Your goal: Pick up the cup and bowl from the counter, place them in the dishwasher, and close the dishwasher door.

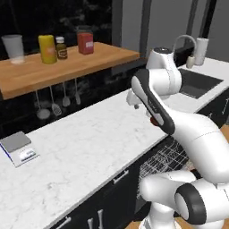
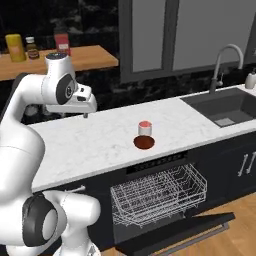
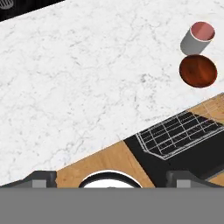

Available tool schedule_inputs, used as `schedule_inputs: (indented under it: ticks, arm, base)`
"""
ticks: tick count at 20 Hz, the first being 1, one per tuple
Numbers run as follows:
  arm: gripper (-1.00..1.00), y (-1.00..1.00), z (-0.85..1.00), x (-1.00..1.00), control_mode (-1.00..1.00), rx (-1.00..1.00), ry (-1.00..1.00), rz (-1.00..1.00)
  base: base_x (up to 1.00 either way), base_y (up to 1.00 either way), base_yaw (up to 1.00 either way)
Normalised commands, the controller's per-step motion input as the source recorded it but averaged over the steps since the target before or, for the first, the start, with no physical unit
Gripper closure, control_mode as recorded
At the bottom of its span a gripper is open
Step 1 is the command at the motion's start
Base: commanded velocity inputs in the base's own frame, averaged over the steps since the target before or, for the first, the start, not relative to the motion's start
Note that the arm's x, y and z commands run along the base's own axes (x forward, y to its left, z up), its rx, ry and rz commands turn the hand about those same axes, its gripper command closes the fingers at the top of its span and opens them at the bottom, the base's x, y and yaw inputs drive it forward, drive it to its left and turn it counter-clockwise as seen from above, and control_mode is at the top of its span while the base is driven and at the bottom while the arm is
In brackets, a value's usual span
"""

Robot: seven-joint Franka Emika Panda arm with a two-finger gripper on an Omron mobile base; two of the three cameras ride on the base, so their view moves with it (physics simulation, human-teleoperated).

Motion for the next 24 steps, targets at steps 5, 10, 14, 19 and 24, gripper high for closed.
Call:
schedule_inputs:
  ticks: [5, 10, 14, 19, 24]
  arm:
    - [-1.00, 0.00, 0.00, 0.00, 1.00, 0.00, 0.00, 0.00]
    - [-1.00, 0.00, 0.00, 0.00, 1.00, 0.00, 0.00, 0.00]
    - [-1.00, 0.00, 0.00, 0.00, 1.00, 0.00, 0.00, 0.00]
    - [-1.00, 0.00, 0.00, 0.00, 1.00, 0.00, 0.00, 0.00]
    - [-1.00, 0.00, 0.00, 0.00, 1.00, 0.00, 0.00, 0.00]
  base:
    - [0.07, 0.16, -0.68]
    - [0.07, 0.24, -0.60]
    - [0.00, 0.25, -0.49]
    - [0.00, 0.24, -0.32]
    - [0.00, 0.14, -0.12]
